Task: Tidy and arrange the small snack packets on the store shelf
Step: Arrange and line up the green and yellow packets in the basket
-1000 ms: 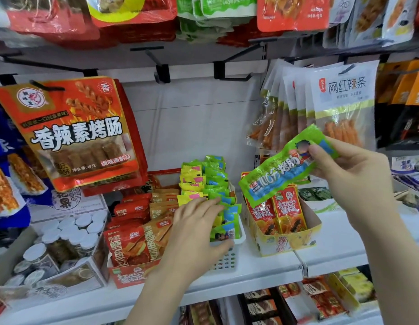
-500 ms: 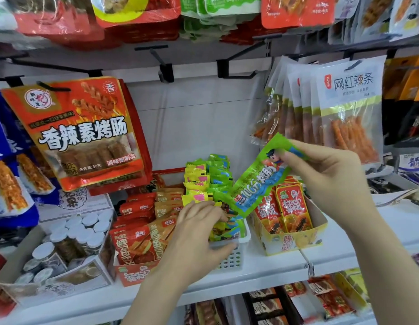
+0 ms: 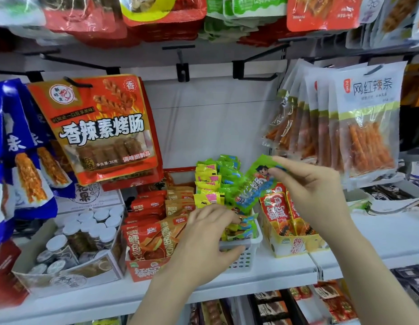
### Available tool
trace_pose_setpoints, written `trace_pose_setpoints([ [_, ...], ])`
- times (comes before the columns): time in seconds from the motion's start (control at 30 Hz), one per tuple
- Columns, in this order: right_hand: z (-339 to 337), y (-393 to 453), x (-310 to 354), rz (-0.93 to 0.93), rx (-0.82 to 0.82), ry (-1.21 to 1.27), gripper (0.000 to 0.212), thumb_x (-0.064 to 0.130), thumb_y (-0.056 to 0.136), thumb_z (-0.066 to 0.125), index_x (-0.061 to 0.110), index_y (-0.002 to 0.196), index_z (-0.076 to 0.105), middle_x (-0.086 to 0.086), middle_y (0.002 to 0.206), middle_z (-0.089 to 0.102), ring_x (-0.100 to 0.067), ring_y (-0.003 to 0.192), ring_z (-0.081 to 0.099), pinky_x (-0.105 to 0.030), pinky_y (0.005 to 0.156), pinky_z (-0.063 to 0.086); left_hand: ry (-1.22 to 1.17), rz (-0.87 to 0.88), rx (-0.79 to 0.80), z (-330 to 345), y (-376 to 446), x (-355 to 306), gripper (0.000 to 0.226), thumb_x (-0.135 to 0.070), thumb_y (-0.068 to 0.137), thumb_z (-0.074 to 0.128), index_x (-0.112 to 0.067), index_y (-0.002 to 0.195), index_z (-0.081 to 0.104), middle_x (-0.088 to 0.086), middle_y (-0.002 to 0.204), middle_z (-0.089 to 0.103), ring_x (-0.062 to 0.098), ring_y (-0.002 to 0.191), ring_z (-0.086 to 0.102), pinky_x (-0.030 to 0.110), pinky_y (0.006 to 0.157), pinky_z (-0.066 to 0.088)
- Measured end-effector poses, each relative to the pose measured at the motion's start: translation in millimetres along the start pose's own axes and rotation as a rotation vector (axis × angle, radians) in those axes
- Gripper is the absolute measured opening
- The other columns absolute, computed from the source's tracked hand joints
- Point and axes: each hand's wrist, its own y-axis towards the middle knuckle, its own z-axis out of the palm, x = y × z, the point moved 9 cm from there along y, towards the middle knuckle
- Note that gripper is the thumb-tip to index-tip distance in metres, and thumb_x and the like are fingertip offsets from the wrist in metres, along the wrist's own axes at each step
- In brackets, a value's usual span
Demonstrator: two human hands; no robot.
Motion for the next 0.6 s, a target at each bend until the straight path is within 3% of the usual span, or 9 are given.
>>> trace_pose_setpoints([
  [0.1, 17.4, -6.7, -16.1, 0.027, 0.151, -0.132, 0.03, 0.015, 0.085, 0.073, 0.037, 0.106, 0.071, 0.043, 0.075, 0.062, 0.013, 0.077, 0.064, -0.004, 0.068, 0.044, 0.001, 0.004, 0.008, 0.5, -0.6, 0.3, 0.037, -0.048, 0.082, 0.064, -0.035, 0.116, 0.056, -0.025, 0.121, 0.056, -0.003, 0.126, 0.035, 0.019, 0.097, 0.018],
  [0.27, 40.6, -15.3, -33.2, 0.093, 0.21, -0.238, 0.02, 0.023, 0.077, 0.08, 0.024, 0.097, 0.079, 0.013, 0.084, 0.066, 0.004, 0.078, 0.06, -0.001, 0.071, 0.037, -0.014, -0.004, 0.004, 3.8, 0.8, 0.9, 0.036, -0.055, 0.081, 0.055, -0.037, 0.112, 0.053, -0.026, 0.119, 0.055, -0.001, 0.122, 0.039, 0.026, 0.092, 0.023],
  [0.4, 57.0, -14.4, -49.4, 0.281, 0.205, -0.313, 0.032, 0.036, 0.066, 0.087, 0.021, 0.093, 0.079, 0.018, 0.067, 0.064, 0.002, 0.063, 0.06, -0.006, 0.058, 0.038, 0.003, -0.02, -0.024, 3.2, 4.6, 1.0, 0.036, -0.057, 0.082, 0.051, -0.037, 0.112, 0.05, -0.026, 0.117, 0.051, -0.001, 0.118, 0.041, 0.027, 0.09, 0.023],
  [0.53, 73.9, -6.0, -56.4, 0.321, 0.499, -0.483, 0.024, 0.037, 0.076, 0.081, 0.02, 0.092, 0.08, -0.003, 0.084, 0.076, -0.012, 0.074, 0.065, -0.019, 0.062, 0.044, 0.029, -0.023, -0.048, 4.5, 1.9, 1.4, 0.035, -0.052, 0.085, 0.062, -0.033, 0.112, 0.053, -0.023, 0.121, 0.052, 0.002, 0.116, 0.046, 0.028, 0.092, 0.027],
  [0.6, 76.7, -7.0, -53.5, 0.284, 0.618, -0.47, 0.014, 0.033, 0.084, 0.075, 0.021, 0.088, 0.08, -0.001, 0.084, 0.076, -0.011, 0.075, 0.066, -0.013, 0.061, 0.042, 0.024, -0.024, -0.044, 5.9, -0.8, 3.1, 0.038, -0.051, 0.082, 0.062, -0.032, 0.113, 0.053, -0.017, 0.128, 0.048, 0.006, 0.116, 0.049, 0.029, 0.091, 0.028],
])
